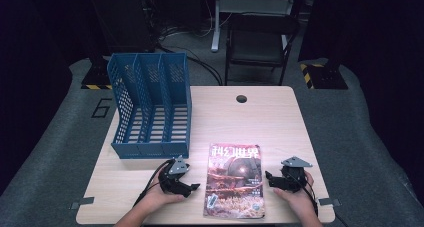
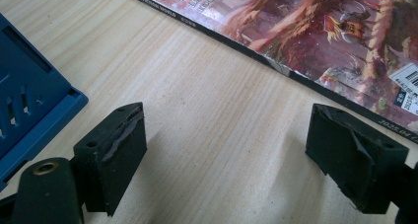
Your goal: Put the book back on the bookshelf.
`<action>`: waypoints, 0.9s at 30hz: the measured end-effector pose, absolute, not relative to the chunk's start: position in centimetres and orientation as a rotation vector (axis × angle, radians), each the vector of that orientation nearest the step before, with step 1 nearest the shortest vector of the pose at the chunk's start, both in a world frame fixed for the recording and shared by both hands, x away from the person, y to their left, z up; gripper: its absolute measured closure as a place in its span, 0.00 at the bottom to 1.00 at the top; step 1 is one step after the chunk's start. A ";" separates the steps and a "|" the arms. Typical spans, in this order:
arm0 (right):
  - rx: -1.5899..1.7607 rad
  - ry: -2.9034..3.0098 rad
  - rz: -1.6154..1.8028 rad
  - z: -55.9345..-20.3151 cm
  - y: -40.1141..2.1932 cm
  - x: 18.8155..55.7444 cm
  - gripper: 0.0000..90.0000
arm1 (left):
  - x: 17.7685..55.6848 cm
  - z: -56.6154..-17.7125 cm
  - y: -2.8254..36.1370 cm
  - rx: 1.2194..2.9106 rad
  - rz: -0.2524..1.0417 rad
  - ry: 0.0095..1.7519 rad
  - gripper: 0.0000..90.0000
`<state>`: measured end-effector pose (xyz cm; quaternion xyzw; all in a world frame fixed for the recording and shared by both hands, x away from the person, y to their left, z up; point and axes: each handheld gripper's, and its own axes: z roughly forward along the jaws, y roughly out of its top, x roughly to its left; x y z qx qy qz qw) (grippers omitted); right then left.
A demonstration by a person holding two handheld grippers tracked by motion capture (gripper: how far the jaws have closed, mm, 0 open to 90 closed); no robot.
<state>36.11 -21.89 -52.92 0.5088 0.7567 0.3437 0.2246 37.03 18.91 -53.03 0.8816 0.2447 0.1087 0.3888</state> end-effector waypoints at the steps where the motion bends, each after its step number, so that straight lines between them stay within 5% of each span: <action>1: 1.404 2.088 0.948 -52.9 -21.9 36.1 0.17 | 37.0 -53.0 18.9 2.241 0.276 0.624 0.17; 15: 1.496 2.097 0.873 -51.9 -21.6 36.1 0.38 | 36.8 -53.0 18.7 2.234 0.278 0.663 0.17; 18: 1.526 2.090 0.875 -51.6 -21.6 36.1 0.53 | 36.6 -53.0 18.6 2.224 0.293 0.691 0.18; 27: 1.566 2.102 0.920 -50.9 -20.8 35.7 0.55 | 36.5 -53.0 18.7 2.233 0.296 0.693 0.18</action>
